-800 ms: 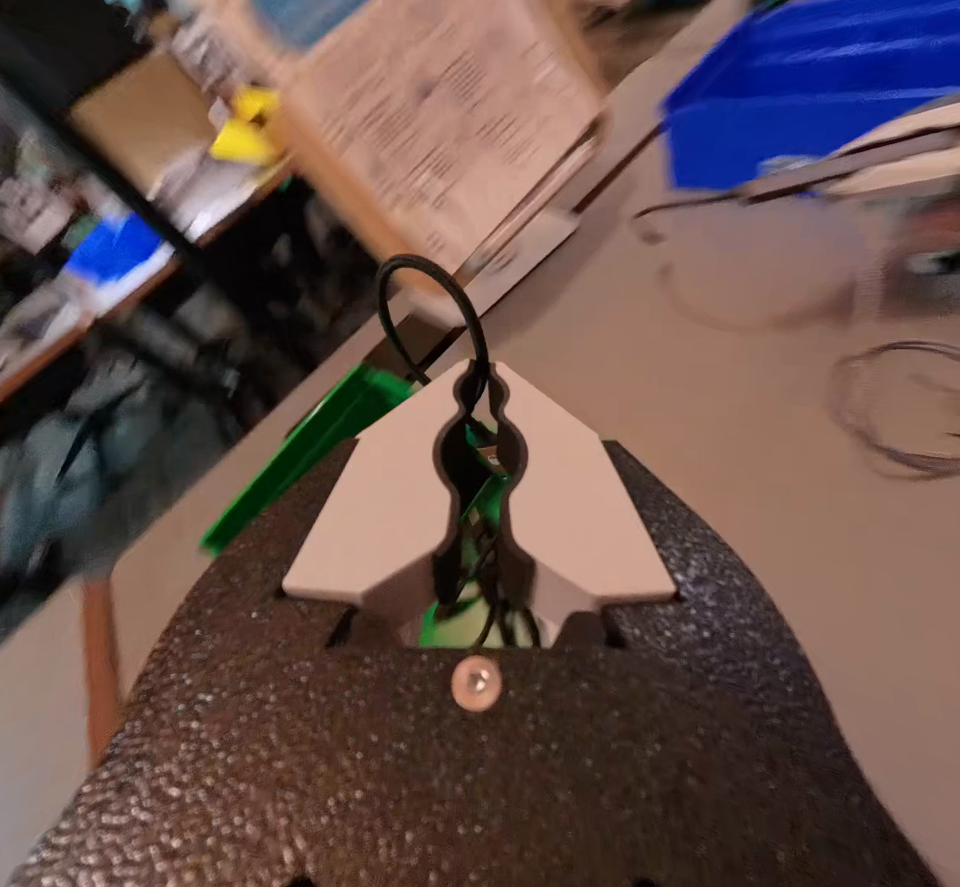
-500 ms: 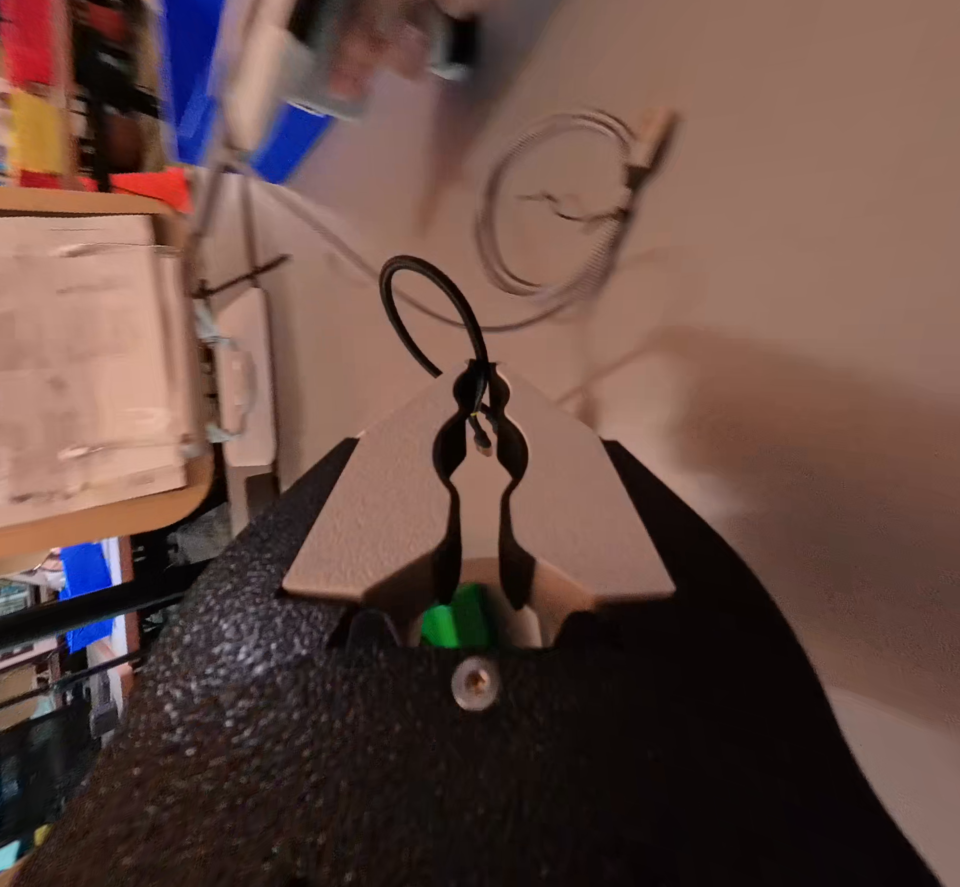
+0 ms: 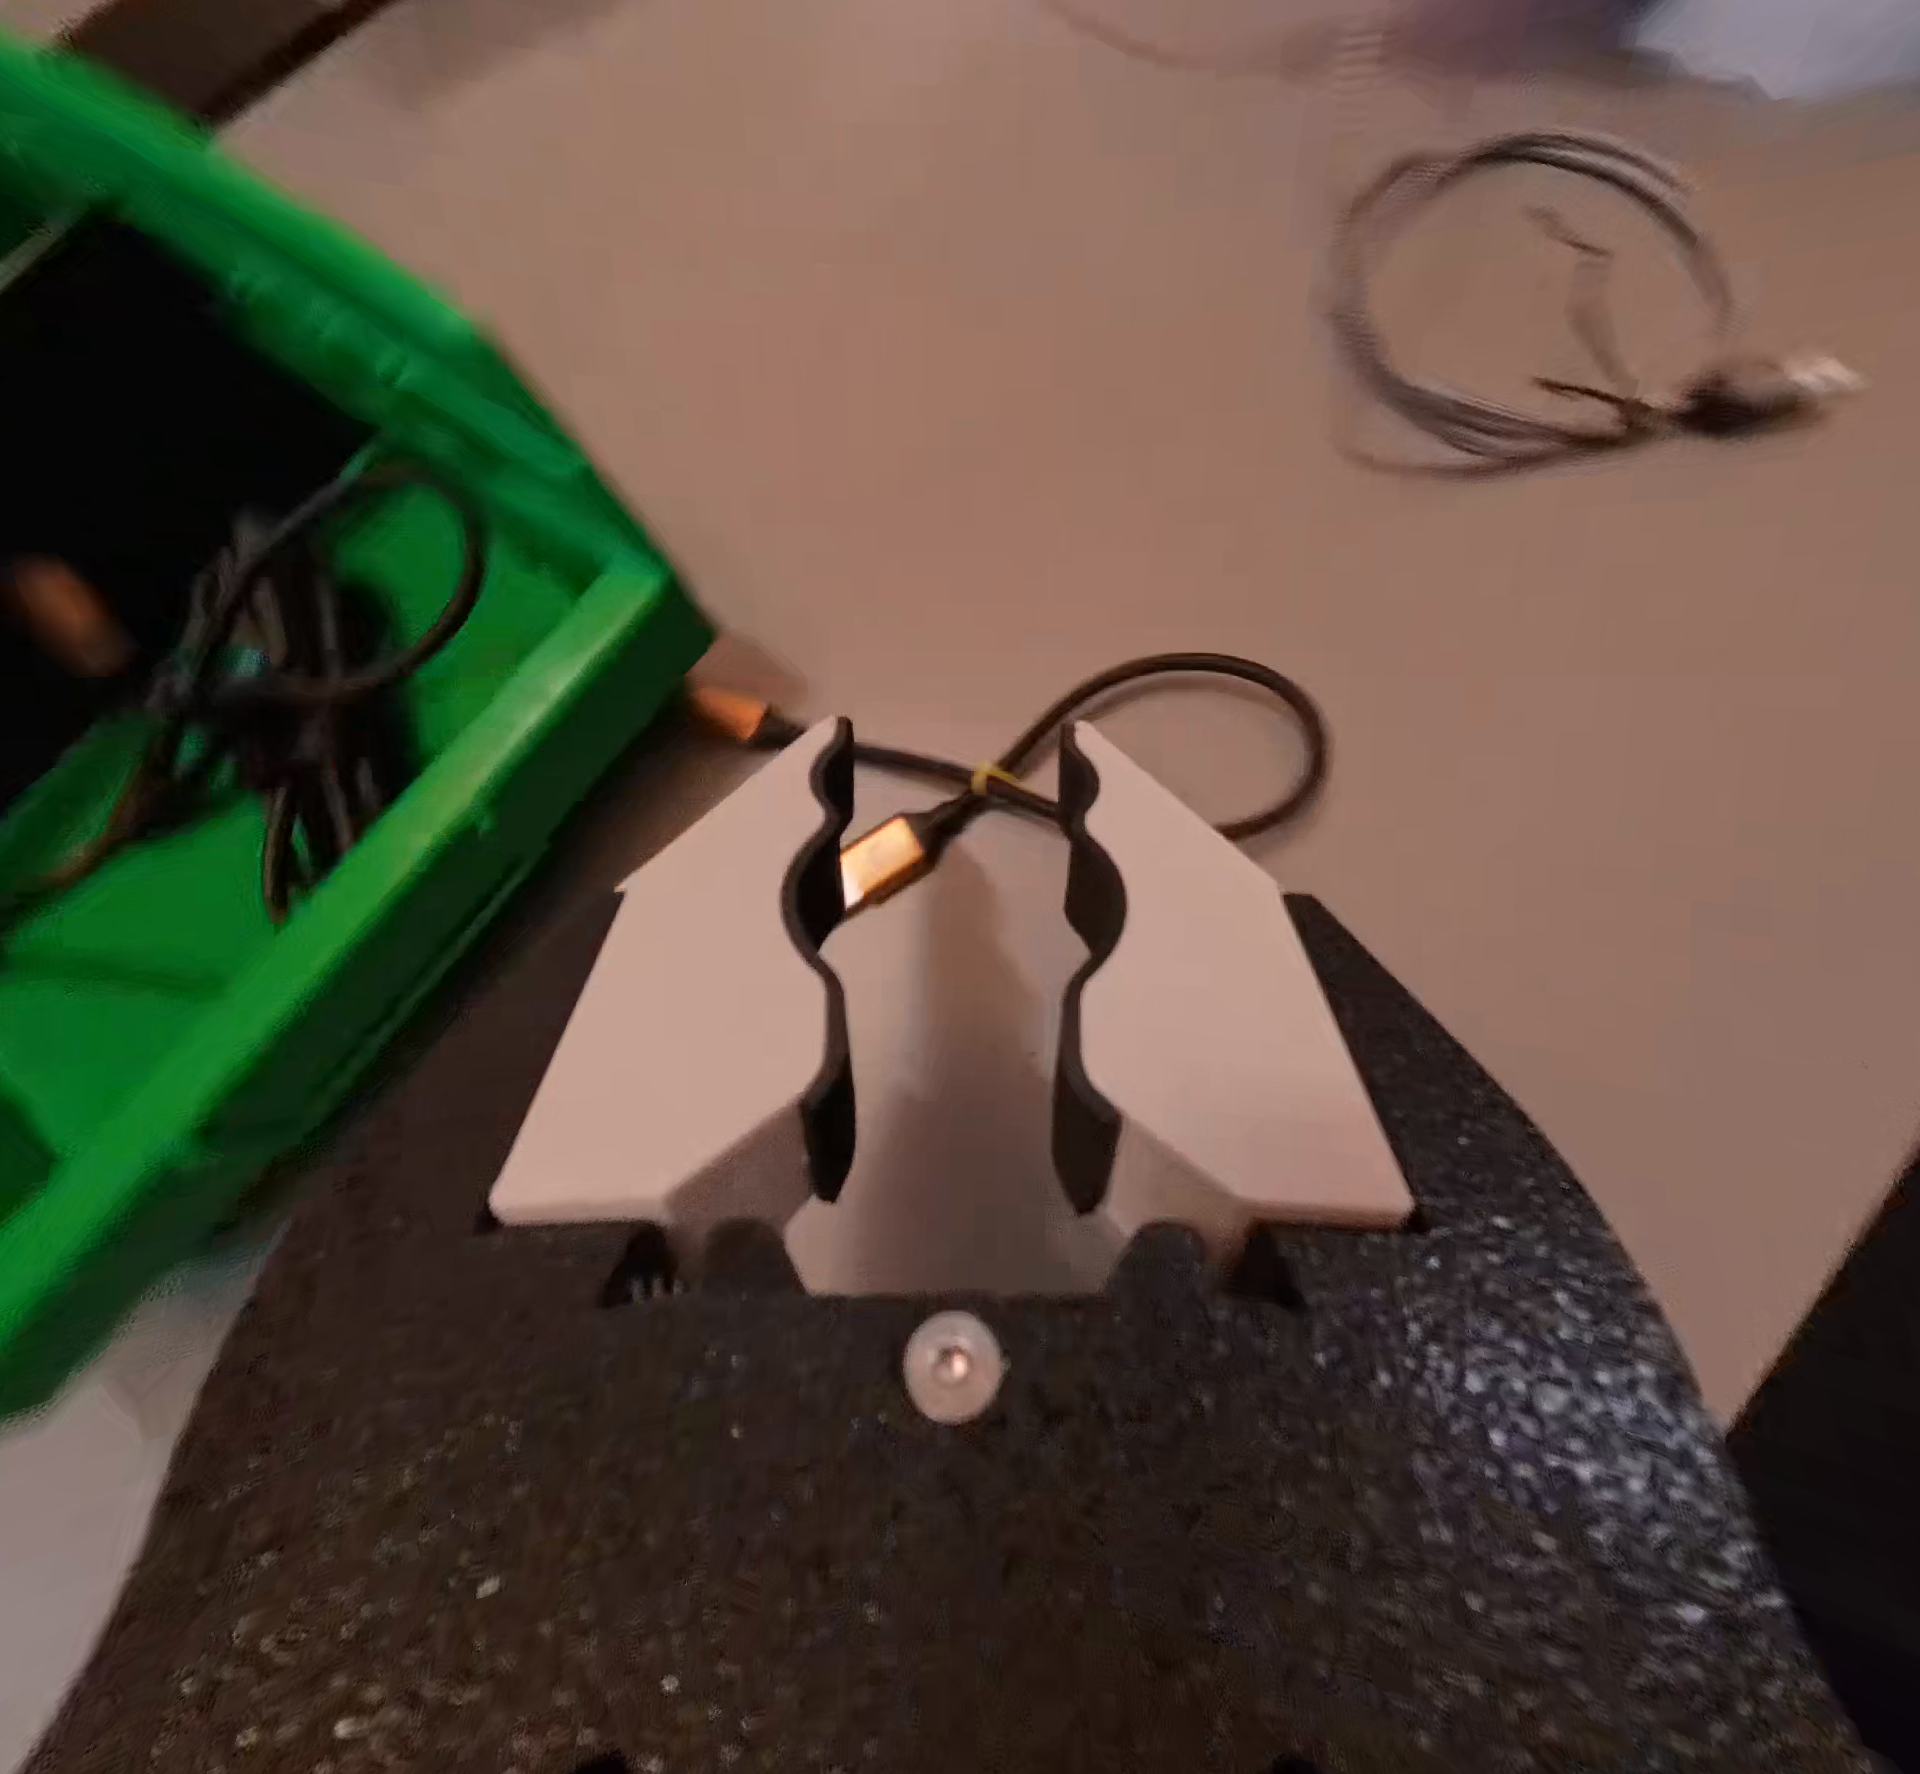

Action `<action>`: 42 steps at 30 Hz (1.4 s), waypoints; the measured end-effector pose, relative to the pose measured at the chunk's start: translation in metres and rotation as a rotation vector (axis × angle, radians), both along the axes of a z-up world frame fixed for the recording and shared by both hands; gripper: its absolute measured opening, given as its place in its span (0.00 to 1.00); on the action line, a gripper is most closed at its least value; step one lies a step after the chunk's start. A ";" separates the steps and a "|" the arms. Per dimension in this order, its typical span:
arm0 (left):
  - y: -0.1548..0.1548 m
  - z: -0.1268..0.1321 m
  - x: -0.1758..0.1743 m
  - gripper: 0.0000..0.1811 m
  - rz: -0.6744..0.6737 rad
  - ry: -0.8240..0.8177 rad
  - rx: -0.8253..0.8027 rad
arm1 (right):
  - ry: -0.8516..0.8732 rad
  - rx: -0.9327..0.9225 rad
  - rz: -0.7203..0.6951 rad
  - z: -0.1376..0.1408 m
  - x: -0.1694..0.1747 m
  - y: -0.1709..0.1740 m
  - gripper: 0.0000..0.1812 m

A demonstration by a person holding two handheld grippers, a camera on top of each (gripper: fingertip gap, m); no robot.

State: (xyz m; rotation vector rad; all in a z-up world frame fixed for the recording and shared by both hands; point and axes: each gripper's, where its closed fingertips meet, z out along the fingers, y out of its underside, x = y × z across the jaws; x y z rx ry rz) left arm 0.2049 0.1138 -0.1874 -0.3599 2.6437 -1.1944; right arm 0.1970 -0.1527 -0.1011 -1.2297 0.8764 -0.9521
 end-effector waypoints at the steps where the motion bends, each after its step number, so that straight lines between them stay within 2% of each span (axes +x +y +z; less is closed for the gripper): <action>1: 0.004 -0.006 0.010 0.20 0.118 0.033 0.014 | 0.001 -0.001 0.001 0.000 0.000 0.000 0.12; 3: 0.011 -0.019 0.024 0.21 0.307 0.083 0.053 | 0.004 -0.002 0.005 -0.001 0.000 0.001 0.12; 8: -0.002 -0.046 0.029 0.20 0.404 0.158 0.123 | 0.009 -0.009 0.009 -0.003 0.000 0.002 0.12; 10: -0.014 -0.047 0.026 0.13 0.360 0.171 0.107 | 0.006 -0.008 0.010 -0.003 0.000 0.002 0.12; 14: -0.040 -0.046 -0.001 0.03 0.041 0.068 0.150 | 0.004 -0.004 0.015 -0.001 0.000 0.002 0.12; 16: -0.041 -0.046 -0.005 0.01 -0.021 0.010 0.194 | 0.009 -0.008 0.022 -0.003 0.000 0.004 0.12; 18: -0.043 -0.045 -0.006 0.02 -0.032 -0.010 0.200 | 0.009 -0.013 0.026 -0.003 0.000 0.006 0.12; 20: -0.049 -0.038 -0.006 0.10 -0.028 -0.040 0.166 | 0.007 -0.016 0.031 -0.002 0.000 0.007 0.12; 23: -0.059 -0.032 -0.005 0.13 -0.029 -0.070 0.127 | 0.009 -0.016 0.036 -0.003 0.000 0.008 0.12; 30: -0.070 -0.046 0.000 0.12 -0.026 0.024 0.039 | 0.001 -0.007 0.051 -0.001 -0.002 0.009 0.12; 35: -0.074 -0.046 0.000 0.06 -0.040 -0.052 0.051 | -0.003 0.017 0.090 0.002 -0.004 0.016 0.12; 42: -0.075 -0.044 0.005 0.05 0.036 -0.156 0.104 | -0.013 0.024 0.114 0.005 -0.007 0.021 0.12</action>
